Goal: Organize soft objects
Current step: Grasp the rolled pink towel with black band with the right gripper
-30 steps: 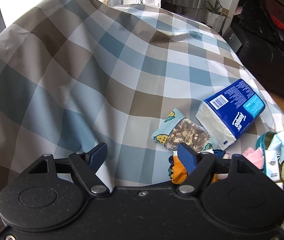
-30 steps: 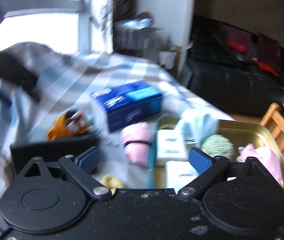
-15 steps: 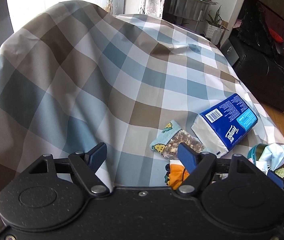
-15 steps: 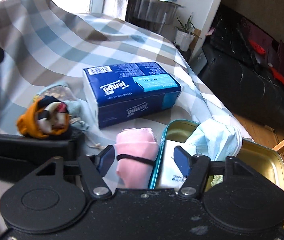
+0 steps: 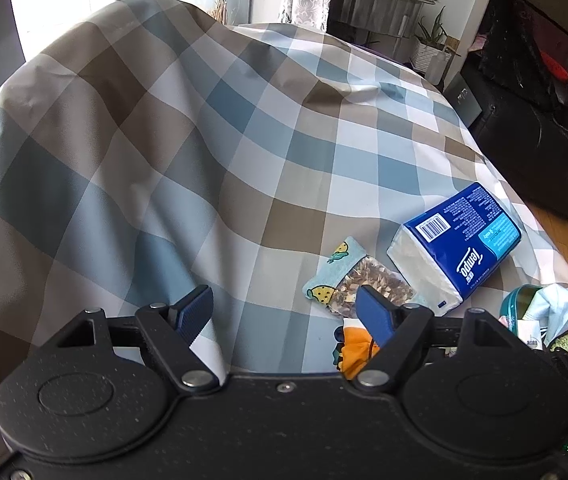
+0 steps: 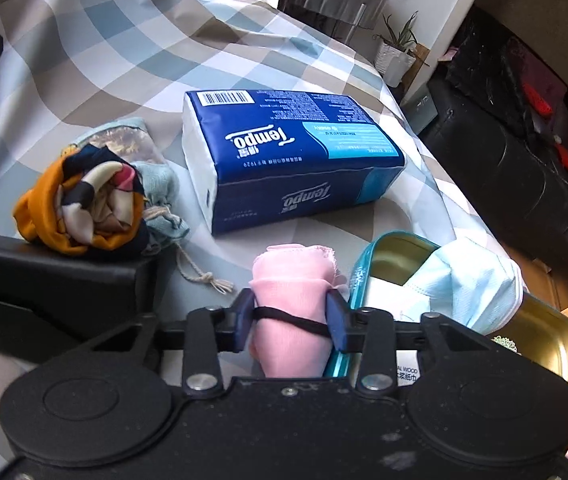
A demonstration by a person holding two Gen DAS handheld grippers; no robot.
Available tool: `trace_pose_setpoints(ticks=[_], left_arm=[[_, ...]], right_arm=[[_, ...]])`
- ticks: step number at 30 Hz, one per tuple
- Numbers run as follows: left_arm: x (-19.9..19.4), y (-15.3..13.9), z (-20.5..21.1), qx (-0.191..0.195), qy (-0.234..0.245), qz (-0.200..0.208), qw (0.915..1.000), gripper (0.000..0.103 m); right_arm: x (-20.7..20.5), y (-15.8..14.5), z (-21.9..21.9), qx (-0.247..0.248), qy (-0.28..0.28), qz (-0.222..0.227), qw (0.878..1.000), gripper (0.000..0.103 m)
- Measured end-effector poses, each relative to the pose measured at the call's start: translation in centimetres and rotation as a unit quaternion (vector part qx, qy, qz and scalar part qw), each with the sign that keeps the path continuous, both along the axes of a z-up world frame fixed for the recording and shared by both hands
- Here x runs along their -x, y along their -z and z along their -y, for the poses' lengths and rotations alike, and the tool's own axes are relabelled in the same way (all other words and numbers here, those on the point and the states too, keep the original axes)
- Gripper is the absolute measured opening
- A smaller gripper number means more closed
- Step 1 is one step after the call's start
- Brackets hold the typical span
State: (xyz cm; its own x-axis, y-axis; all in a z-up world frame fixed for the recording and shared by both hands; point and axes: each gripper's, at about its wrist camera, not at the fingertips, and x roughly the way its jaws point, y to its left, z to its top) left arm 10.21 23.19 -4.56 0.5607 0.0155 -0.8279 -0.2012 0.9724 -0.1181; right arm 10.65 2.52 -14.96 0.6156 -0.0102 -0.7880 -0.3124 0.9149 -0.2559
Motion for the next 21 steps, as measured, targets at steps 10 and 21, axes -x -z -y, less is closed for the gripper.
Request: trace_pose_setpoints(ticks=[10, 21], left_arm=[[-0.1, 0.2, -0.1, 0.005, -0.003, -0.004, 1.0000, 0.074], [-0.3, 0.7, -0.1, 0.011, 0.000, -0.014, 0.9998, 0.079]], right_arm=[[1.7, -2.5, -0.6, -0.080, -0.004, -0.030, 0.996, 0.032], [4.0, -2.8, -0.3, -0.104, 0.024, -0.053, 0.993, 0.038]])
